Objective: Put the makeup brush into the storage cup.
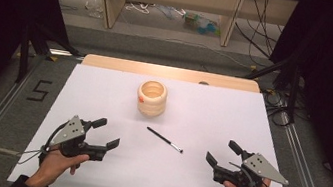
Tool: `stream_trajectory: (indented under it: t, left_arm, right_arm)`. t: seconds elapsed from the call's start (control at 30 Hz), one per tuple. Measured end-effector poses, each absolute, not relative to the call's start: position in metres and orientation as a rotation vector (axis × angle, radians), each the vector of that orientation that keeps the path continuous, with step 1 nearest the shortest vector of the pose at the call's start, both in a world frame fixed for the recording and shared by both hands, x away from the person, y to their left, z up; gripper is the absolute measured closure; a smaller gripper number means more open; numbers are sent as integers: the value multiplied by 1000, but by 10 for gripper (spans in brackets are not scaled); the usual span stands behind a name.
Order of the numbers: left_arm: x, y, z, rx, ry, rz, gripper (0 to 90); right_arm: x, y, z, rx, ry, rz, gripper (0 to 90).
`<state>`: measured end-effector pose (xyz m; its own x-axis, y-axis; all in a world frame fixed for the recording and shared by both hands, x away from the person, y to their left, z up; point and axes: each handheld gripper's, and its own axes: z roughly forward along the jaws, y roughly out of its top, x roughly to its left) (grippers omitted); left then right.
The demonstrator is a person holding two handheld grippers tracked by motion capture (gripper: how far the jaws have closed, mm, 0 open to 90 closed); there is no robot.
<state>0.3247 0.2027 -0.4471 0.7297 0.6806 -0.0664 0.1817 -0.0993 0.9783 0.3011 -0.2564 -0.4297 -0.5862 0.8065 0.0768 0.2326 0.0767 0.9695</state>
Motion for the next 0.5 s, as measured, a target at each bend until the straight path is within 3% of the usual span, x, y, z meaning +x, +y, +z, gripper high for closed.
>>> stream_trajectory:
  t: [0.5]
  left_arm:
    - [326,200,-448,1663,700,476,177]
  right_arm:
    - [302,-256,-431,1021,1874,1533,155]
